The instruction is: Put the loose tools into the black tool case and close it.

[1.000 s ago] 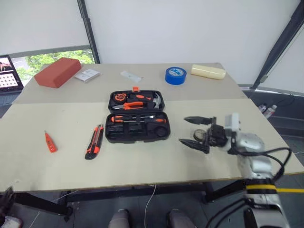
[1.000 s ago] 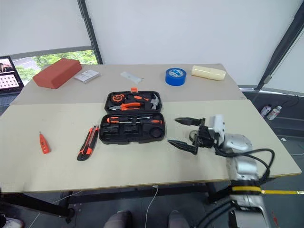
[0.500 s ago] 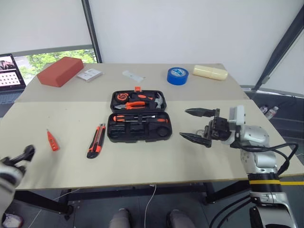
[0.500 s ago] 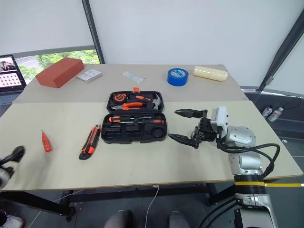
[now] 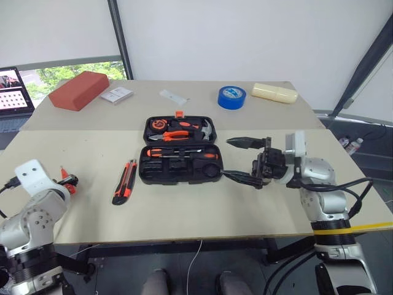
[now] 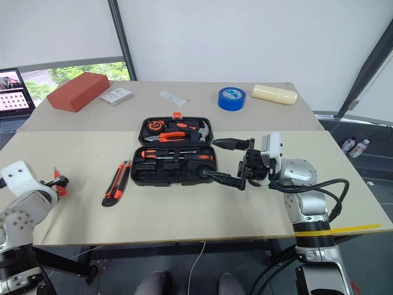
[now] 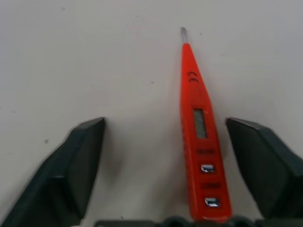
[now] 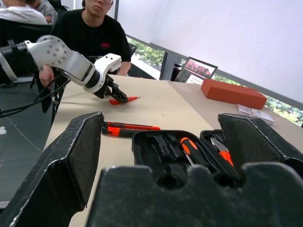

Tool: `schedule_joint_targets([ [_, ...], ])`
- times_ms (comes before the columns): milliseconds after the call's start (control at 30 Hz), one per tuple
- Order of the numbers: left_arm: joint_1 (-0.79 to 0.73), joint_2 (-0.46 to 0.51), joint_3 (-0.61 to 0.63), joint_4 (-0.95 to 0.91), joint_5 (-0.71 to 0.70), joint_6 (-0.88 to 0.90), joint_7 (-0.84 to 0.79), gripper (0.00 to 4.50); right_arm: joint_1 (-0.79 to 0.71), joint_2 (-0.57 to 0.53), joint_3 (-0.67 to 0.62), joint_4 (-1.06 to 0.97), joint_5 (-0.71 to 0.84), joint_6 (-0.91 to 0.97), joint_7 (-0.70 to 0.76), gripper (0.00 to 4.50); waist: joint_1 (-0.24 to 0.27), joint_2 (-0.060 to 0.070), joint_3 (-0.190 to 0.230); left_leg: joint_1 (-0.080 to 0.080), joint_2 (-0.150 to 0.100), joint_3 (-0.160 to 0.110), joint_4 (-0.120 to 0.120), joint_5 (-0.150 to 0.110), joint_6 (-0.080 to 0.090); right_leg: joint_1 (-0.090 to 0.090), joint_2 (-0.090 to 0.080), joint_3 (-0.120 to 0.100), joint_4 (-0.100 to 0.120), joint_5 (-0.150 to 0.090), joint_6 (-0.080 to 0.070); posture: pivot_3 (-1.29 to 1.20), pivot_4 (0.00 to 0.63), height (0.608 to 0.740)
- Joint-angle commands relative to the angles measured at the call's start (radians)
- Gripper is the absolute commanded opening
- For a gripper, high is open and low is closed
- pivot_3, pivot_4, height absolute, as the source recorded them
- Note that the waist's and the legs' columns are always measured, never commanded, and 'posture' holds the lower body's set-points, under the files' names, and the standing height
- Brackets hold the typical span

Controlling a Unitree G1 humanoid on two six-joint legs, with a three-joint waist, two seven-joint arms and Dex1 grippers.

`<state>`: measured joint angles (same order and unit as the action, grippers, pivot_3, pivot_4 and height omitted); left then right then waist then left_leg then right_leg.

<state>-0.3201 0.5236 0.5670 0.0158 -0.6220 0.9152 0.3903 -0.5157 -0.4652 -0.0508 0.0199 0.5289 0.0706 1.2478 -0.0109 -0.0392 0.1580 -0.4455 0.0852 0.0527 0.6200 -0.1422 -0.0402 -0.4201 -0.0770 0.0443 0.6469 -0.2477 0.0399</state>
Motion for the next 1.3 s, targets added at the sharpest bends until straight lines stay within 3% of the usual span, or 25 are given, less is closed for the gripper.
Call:
schedule_joint_targets([
  [33,-0.001,-0.021,-0.006,0.005,0.024,0.010,-0.034,2.64,0.007,-0.007,-0.011,-0.053,0.024,0.014,-0.020,4.50,0.004,0.000,0.000,0.000,0.000,0.000,0.000,0.000,0.000,0.000,0.000,0.000,0.000,0.000,0.000,0.00,0.150,0.740],
  [233,0.024,-0.023,0.036,0.006,0.036,-0.024,-0.135,0.47,0.028,-0.016,-0.012,-0.071,0.022,0.023,-0.032,4.50,0.016,0.000,0.000,0.000,-0.001,0.000,0.000,0.001,-0.002,0.000,0.000,0.000,0.000,0.000,0.001,0.00,0.150,0.740],
  [333,0.042,0.028,0.029,-0.005,0.039,-0.129,-0.307,0.47,0.041,-0.030,-0.026,-0.075,0.020,0.024,-0.039,4.50,0.020,0.000,0.000,0.000,-0.001,0.000,0.000,0.001,-0.003,0.000,0.000,0.000,0.000,0.001,0.001,0.00,0.150,0.740],
  [433,0.051,0.115,-0.020,-0.011,0.029,-0.259,-0.611,0.47,0.061,-0.053,-0.044,-0.076,0.021,0.018,-0.042,4.50,0.022,-0.002,0.001,0.000,0.000,0.000,0.000,0.001,-0.003,0.000,0.000,0.000,-0.001,0.001,0.000,0.00,0.150,0.740],
  [533,0.047,0.252,-0.187,-0.030,0.078,-0.447,-1.020,0.47,0.095,-0.090,-0.081,-0.077,0.021,0.014,-0.054,4.50,0.024,-0.004,0.002,-0.002,0.000,0.000,0.000,0.001,-0.004,-0.002,0.000,-0.001,-0.001,0.001,-0.001,0.00,0.150,0.740],
  [600,0.013,0.314,-0.281,-0.006,0.113,-0.530,-1.193,0.47,0.118,-0.112,-0.102,-0.077,0.022,0.013,-0.062,4.50,0.025,-0.004,0.002,-0.002,0.000,0.001,-0.001,0.001,-0.004,-0.001,-0.002,-0.001,-0.004,0.001,-0.002,0.00,0.150,0.740],
  [767,-0.299,0.310,-0.606,0.251,0.339,-0.809,-1.545,0.47,0.162,-0.148,-0.142,-0.076,0.010,-0.002,-0.084,4.50,0.026,-0.003,0.002,-0.002,0.000,0.005,-0.003,0.001,-0.004,-0.001,-0.003,0.000,-0.006,0.000,-0.003,0.00,0.150,0.740],
  [833,-0.439,0.261,-0.723,0.433,0.483,-0.941,-1.564,0.47,0.177,-0.149,-0.146,-0.091,0.014,-0.002,-0.095,4.50,0.031,-0.003,0.002,-0.003,0.000,0.002,-0.003,0.002,-0.003,-0.001,0.000,-0.001,-0.005,0.000,0.001,0.00,0.150,0.740],
  [900,-0.531,0.216,-0.777,0.584,0.560,-1.045,-1.568,0.47,0.190,-0.148,-0.146,-0.110,0.015,0.001,-0.104,4.50,0.023,-0.003,0.002,-0.003,-0.001,0.002,-0.002,0.008,0.007,0.000,0.000,0.001,-0.005,0.001,0.003,0.00,0.150,0.740],
  [1000,-0.642,0.148,-0.841,0.786,0.652,-1.174,-1.570,0.47,0.218,-0.147,-0.153,-0.152,0.022,0.010,-0.127,4.50,0.014,-0.003,0.002,-0.004,-0.001,0.002,-0.002,0.008,0.008,-0.001,0.001,0.003,-0.005,0.001,0.003,0.00,0.150,0.740],
  [1300,-0.779,0.089,-0.909,1.084,0.810,-1.382,-1.568,0.47,0.309,-0.149,-0.182,-0.239,0.033,0.016,-0.192,4.50,0.017,-0.004,0.002,-0.009,-0.001,0.000,0.000,0.007,0.010,-0.004,0.000,0.002,-0.005,0.000,0.004,0.00,0.150,0.740],
])
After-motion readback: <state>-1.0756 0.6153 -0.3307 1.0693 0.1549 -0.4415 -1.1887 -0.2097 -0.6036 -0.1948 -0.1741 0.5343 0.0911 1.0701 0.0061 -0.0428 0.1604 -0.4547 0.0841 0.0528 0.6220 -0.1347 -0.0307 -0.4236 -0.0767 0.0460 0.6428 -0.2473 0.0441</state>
